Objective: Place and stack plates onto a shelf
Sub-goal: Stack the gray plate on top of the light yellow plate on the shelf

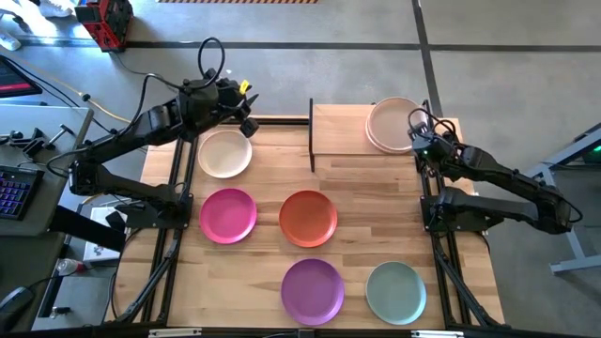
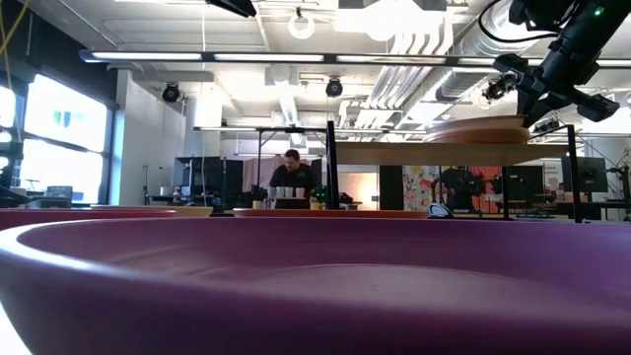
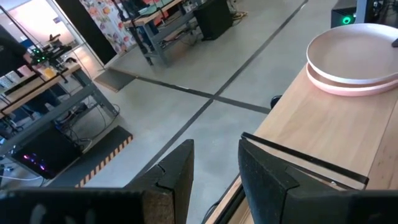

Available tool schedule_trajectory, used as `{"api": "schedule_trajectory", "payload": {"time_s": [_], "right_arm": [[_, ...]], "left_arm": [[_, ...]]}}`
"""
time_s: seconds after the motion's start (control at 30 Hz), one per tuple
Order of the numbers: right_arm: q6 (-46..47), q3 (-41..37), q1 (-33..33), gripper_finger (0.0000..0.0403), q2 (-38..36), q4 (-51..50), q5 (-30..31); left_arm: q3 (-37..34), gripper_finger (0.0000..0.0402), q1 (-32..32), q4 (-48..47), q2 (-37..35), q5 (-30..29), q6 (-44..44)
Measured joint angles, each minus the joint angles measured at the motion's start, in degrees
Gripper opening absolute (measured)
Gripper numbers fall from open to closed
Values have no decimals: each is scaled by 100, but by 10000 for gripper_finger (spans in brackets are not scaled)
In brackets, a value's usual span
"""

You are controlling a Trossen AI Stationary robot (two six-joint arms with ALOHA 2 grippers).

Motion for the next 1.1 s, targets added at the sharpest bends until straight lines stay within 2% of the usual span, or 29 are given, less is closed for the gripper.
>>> {"api": "schedule_trajectory", "payload": {"time_s": [0.2,0.6,1.1], "right_arm": [[-132,0,1,11,-1,0,-13],[-148,0,2,70,-16,192,22],[-452,416,4,74,-18,-389,-390]], "left_arm": [[0,115,0,2,0,0,-4],[0,115,0,2,0,0,0],[2,115,-2,6,0,0,-147]]}}
